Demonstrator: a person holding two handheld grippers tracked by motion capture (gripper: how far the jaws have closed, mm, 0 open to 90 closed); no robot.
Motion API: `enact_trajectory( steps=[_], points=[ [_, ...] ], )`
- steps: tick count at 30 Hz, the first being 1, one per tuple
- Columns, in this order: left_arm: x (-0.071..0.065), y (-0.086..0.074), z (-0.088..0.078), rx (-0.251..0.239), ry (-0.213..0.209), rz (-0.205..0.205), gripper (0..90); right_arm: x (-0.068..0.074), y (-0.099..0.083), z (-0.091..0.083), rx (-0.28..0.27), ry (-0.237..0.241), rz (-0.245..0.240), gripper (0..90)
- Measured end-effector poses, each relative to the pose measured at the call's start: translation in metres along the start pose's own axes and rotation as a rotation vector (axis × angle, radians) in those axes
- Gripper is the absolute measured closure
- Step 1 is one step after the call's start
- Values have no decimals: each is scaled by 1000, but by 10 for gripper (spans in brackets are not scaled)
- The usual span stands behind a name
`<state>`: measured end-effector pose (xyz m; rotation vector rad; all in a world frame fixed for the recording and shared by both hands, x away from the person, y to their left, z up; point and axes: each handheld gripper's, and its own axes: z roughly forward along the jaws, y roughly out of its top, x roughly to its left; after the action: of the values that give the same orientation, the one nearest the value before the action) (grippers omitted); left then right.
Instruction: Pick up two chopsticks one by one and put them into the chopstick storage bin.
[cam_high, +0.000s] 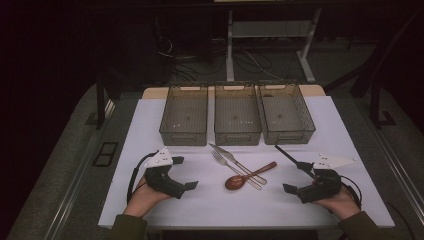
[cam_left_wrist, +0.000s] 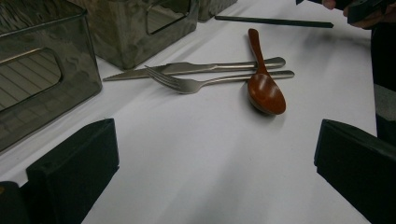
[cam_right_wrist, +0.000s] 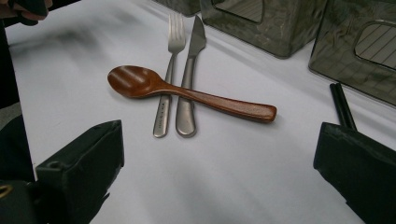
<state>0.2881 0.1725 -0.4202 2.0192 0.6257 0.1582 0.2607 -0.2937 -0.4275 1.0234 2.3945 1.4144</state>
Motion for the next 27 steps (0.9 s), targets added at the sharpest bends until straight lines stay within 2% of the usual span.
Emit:
enact_trajectory(
  steps=[9, 11, 17, 27],
  points=[
    [-4, 2, 8, 28, -1, 0, 0, 1, 4, -1, 25, -5, -3, 12],
    [-5, 1, 9, 37, 4, 10, 0, 0, 7, -2, 19, -5, 0, 12],
    [-4, 1, 5, 27, 2, 11, 0, -3, 9, -6, 40, -13, -12, 12],
    [-10, 2, 8, 21, 2, 29, 0, -9, 19, -17, 34, -37, -7, 12]
  ],
)
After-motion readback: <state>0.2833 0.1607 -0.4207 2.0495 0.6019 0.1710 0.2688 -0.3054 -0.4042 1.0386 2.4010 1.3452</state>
